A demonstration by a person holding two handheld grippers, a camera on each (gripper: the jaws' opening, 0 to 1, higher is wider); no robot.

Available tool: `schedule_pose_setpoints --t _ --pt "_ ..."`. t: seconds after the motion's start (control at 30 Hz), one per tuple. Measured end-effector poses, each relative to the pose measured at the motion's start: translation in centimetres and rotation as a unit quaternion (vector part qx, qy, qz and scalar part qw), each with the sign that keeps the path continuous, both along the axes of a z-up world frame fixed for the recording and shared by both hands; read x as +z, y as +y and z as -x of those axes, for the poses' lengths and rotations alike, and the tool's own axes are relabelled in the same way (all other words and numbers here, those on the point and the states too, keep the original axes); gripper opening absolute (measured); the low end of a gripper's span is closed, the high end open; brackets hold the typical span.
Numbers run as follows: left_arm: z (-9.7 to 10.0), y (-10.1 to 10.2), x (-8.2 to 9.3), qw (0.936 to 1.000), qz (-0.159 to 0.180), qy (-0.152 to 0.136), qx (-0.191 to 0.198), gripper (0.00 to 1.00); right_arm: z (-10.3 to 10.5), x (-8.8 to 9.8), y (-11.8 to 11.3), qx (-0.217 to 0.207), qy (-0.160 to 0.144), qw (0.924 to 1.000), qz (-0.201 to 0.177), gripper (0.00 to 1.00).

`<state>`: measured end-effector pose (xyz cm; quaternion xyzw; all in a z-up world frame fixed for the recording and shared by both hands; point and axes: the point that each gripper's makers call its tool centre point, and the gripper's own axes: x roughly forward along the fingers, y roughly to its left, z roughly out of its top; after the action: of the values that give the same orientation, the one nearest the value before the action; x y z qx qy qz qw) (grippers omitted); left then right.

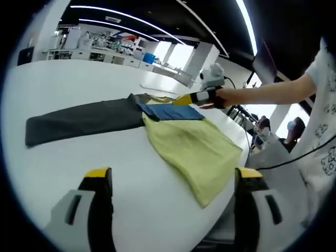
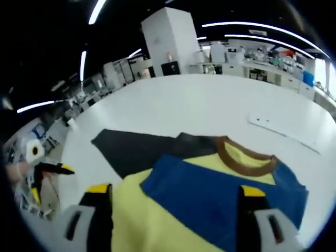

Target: Fold the garment on the visible template until the final outline fits inside the template.

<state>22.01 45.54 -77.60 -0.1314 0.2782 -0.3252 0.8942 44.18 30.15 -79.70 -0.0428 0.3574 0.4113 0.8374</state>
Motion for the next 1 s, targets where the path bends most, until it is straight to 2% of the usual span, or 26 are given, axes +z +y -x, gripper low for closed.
schedule_pose_setpoints --t 0.2,0.3,0.47,0.8,0.97,1.0 --pt "-0.3 -0.3 0.5 0.9999 -0.008 -0.006 -0.011 0.94 1.2 0.5 -1.7 -0.002 -0.008 0.9999 0.009 1.0" --pt "-1.3 0.5 0.4 0.9999 0.01 -0.003 0.006 0.95 1.4 0.8 -3.0 -0.007 -0.01 0.9999 0.006 1.0" --pt "-2.5 1.6 0.3 0.9999 -0.006 -0.012 0.009 0.95 2.2 1.7 -6.4 -0.028 -0.013 0.9995 0.004 1.0" --pt "-3.5 0.7 1.3 0.9991 -0.029 -0.02 -0.022 0.95 4.4 2.9 -12.8 -0.07 -0.024 0.9973 -0.002 0.99" --pt "-4.0 0.4 1.0 0.9985 -0.035 -0.021 -0.037 0.94 7.1 3.7 -15.3 -0.098 -0.032 0.9946 -0.006 0.98" --pt "-4.2 0.4 1.1 0.9984 -0.034 -0.021 -0.039 0.94 6.8 3.8 -16.3 -0.103 -0.033 0.9941 -0.007 0.98"
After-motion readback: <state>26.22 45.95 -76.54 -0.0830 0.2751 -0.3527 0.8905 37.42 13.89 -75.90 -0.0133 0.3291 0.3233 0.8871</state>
